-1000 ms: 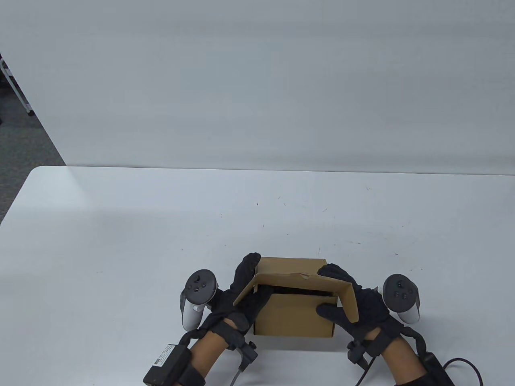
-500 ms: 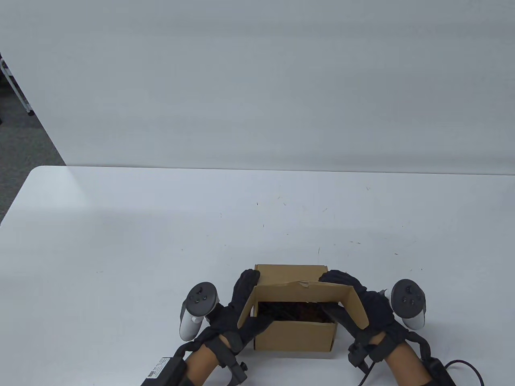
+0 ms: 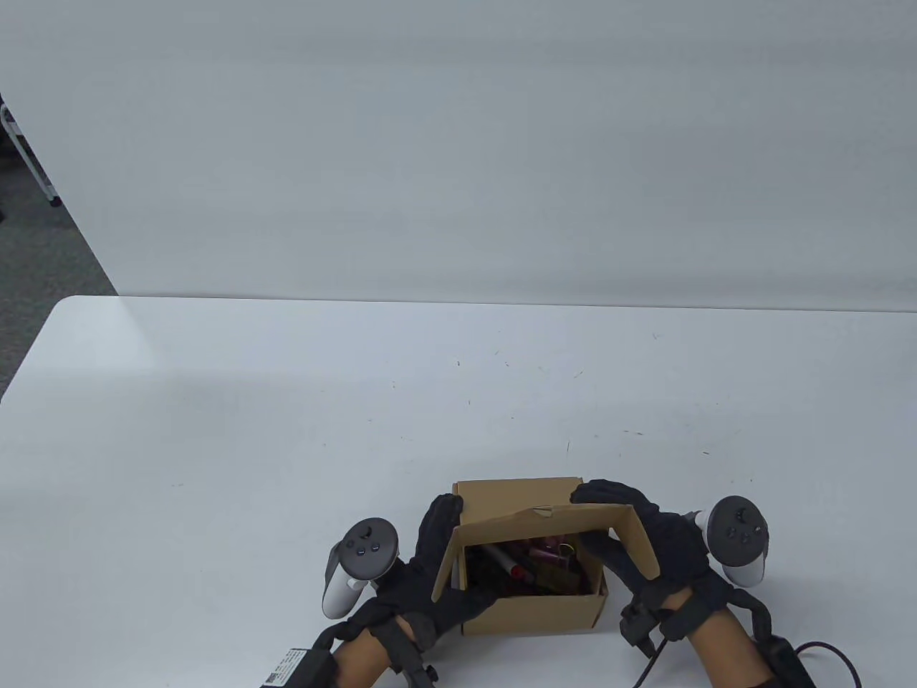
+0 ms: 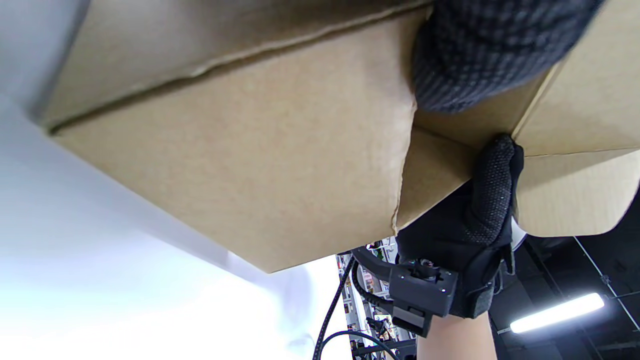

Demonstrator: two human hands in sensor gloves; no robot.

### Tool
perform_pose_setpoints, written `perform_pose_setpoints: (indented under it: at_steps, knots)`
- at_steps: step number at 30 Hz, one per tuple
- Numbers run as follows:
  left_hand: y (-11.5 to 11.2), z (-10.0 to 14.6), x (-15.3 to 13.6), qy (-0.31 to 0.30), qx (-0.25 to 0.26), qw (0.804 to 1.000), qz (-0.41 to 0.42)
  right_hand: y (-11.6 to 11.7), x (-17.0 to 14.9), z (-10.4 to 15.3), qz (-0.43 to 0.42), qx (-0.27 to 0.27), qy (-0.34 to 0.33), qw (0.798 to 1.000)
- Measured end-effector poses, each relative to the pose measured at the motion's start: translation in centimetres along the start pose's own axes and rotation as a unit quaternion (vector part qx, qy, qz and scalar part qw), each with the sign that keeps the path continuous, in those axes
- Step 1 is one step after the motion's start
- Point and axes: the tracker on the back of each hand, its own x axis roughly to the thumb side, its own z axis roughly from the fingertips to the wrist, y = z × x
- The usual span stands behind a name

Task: Open four flaps of mailer box and unpack office supplies

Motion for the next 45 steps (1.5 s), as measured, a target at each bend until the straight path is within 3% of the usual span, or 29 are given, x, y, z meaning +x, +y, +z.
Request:
perform_pose_setpoints:
  at_steps: [6, 10, 16, 22, 32, 37, 42, 45]
  knots:
    - [-0.1, 0.1, -0.1, -0.002, 0.000, 1.000, -0.005, -0.2, 0.4, -0.3, 0.003, -0.016, 0.005, 1.000]
    - [-0.4, 0.5, -0.6, 0.016, -0.014, 0.999, -0.037, -0.8, 0.7, -0.7, -0.020, -0.055, 0.009, 0.998]
    - [0.0, 0.6, -0.2, 0.018, -0.017, 0.999, -0.037, -0.9, 0.6, -1.4, -0.028, -0.053, 0.030, 0.998]
    - [1.7, 0.8, 0.0, 0.039, 0.049, 0.998, -0.028, -1.3, 0.8, -2.4, -0.038, -0.051, 0.053, 0.997]
    - [2.4, -2.0, 0.2, 0.062, 0.013, 0.997, -0.036, -3.0, -0.2, -6.5, -0.094, -0.065, 0.131, 0.985]
    - [3.6, -3.1, -0.2, 0.087, 0.044, 0.995, -0.036, -3.5, -0.8, -8.6, -0.107, -0.058, 0.188, 0.975]
    - [4.6, -4.6, -1.2, 0.109, 0.110, 0.986, 0.055, -4.0, -2.4, -10.7, -0.134, -0.056, 0.245, 0.959]
    - [4.6, -5.2, -1.4, 0.122, 0.105, 0.985, 0.057, -4.1, -3.4, -11.8, -0.153, -0.045, 0.282, 0.946]
